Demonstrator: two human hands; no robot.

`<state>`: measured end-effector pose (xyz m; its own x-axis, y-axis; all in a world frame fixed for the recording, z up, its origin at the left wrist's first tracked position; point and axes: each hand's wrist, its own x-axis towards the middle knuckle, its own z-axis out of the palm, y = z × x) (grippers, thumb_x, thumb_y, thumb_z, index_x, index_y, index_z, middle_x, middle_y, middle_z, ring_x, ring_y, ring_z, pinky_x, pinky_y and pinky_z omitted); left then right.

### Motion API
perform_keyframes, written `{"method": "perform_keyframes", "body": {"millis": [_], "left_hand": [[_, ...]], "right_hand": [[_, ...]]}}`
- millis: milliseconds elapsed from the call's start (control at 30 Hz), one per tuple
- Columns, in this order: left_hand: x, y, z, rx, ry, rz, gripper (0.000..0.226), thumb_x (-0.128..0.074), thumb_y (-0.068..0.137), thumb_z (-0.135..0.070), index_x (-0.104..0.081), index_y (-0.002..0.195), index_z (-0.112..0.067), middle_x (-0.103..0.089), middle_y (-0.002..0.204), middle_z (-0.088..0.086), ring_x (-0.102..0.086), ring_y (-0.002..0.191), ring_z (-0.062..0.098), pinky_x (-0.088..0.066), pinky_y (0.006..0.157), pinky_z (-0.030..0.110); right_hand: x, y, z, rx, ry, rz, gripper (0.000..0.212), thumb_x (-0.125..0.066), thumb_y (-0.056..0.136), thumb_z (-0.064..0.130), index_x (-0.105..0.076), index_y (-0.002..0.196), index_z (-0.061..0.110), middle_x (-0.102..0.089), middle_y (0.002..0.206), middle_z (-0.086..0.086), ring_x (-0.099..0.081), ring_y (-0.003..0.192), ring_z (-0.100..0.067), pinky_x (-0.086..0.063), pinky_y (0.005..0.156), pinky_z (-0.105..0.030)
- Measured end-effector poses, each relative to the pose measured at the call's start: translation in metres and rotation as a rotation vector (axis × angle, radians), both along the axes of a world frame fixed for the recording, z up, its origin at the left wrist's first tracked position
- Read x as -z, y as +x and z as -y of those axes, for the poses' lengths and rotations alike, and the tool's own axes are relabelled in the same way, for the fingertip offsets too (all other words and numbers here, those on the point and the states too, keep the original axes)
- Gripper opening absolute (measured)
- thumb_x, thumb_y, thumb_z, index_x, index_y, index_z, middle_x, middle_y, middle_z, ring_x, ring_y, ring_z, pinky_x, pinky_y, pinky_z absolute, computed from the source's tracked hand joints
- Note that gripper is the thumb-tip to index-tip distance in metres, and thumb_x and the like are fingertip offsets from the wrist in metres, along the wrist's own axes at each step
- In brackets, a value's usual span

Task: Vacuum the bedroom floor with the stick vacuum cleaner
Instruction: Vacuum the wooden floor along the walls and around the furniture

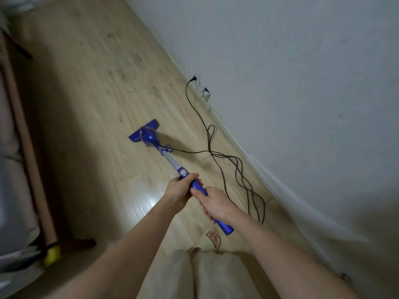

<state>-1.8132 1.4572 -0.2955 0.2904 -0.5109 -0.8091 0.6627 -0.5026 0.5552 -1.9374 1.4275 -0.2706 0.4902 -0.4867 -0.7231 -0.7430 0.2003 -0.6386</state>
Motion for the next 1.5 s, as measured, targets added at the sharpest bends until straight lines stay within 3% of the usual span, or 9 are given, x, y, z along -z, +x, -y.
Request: {"method": "perform_keyframes", "body": {"millis": [133, 333, 600, 900, 1100, 1267, 1400, 1500], "left_hand": [[-0.037, -0.032, -0.044, 0.019, 0.004, -0.034, 0.008, -0.061, 0.088, -0.002, -0.058, 0.082, 0.003, -0.063, 0.069, 0.012, -0.062, 0.061, 0.018, -0.055, 0.058, 0.026], [-0.075, -0.092, -0.106, 0.084, 0.023, -0.073, 0.012, -0.059, 0.089, -0.001, -0.055, 0.077, 0.002, -0.061, 0.072, 0.014, -0.06, 0.064, 0.019, -0.054, 0.061, 0.026], [-0.111, -0.155, -0.163, 0.186, 0.003, -0.096, 0.007, -0.058, 0.087, -0.001, -0.057, 0.081, 0.002, -0.062, 0.073, 0.013, -0.06, 0.064, 0.02, -0.055, 0.06, 0.025], [-0.141, -0.251, -0.165, 0.343, -0.013, -0.079, 0.01, -0.057, 0.089, -0.003, -0.054, 0.08, -0.002, -0.061, 0.077, 0.011, -0.061, 0.071, 0.018, -0.054, 0.069, 0.026], [-0.14, -0.306, -0.138, 0.43, -0.021, -0.106, 0.01, -0.06, 0.087, -0.005, -0.054, 0.094, 0.0, -0.063, 0.079, 0.012, -0.063, 0.068, 0.019, -0.055, 0.059, 0.024], [-0.134, -0.322, -0.116, 0.44, -0.039, -0.061, 0.007, -0.06, 0.087, -0.004, -0.055, 0.091, 0.0, -0.063, 0.077, 0.013, -0.063, 0.065, 0.018, -0.055, 0.056, 0.024], [-0.136, -0.317, -0.111, 0.424, -0.033, -0.021, 0.011, -0.057, 0.089, -0.003, -0.053, 0.079, -0.003, -0.059, 0.074, 0.011, -0.058, 0.067, 0.017, -0.053, 0.064, 0.025], [-0.137, -0.316, -0.115, 0.443, -0.006, -0.052, 0.009, -0.059, 0.089, -0.006, -0.054, 0.083, -0.003, -0.06, 0.077, 0.01, -0.059, 0.07, 0.016, -0.054, 0.066, 0.024]], "right_hand": [[-0.04, -0.031, -0.047, -0.008, -0.046, -0.04, 0.045, -0.045, 0.095, 0.055, -0.049, 0.083, 0.011, -0.056, 0.068, -0.008, -0.05, 0.046, -0.017, -0.047, 0.05, -0.029], [-0.084, -0.089, -0.115, 0.029, -0.084, -0.11, 0.045, -0.045, 0.095, 0.054, -0.05, 0.079, 0.011, -0.057, 0.063, -0.008, -0.054, 0.045, -0.017, -0.05, 0.054, -0.032], [-0.121, -0.15, -0.183, 0.117, -0.094, -0.149, 0.043, -0.047, 0.096, 0.051, -0.047, 0.078, 0.012, -0.055, 0.059, -0.005, -0.05, 0.04, -0.015, -0.045, 0.043, -0.023], [-0.152, -0.244, -0.198, 0.244, -0.063, -0.147, 0.038, -0.047, 0.097, 0.047, -0.05, 0.088, 0.011, -0.055, 0.059, -0.004, -0.051, 0.04, -0.014, -0.044, 0.042, -0.023], [-0.152, -0.298, -0.178, 0.349, -0.058, -0.178, 0.043, -0.046, 0.098, 0.048, -0.054, 0.09, 0.006, -0.057, 0.061, -0.006, -0.054, 0.045, -0.017, -0.047, 0.046, -0.025], [-0.141, -0.31, -0.159, 0.371, -0.056, -0.162, 0.045, -0.044, 0.098, 0.049, -0.054, 0.095, 0.006, -0.058, 0.064, -0.007, -0.054, 0.045, -0.016, -0.047, 0.044, -0.024], [-0.142, -0.304, -0.151, 0.379, 0.041, -0.101, 0.041, -0.044, 0.099, 0.048, -0.051, 0.094, 0.008, -0.057, 0.063, -0.005, -0.054, 0.047, -0.015, -0.048, 0.047, -0.025], [-0.151, -0.31, -0.152, 0.37, 0.108, -0.079, 0.041, -0.045, 0.098, 0.048, -0.052, 0.086, 0.009, -0.057, 0.062, -0.004, -0.053, 0.046, -0.014, -0.047, 0.044, -0.023]]}}
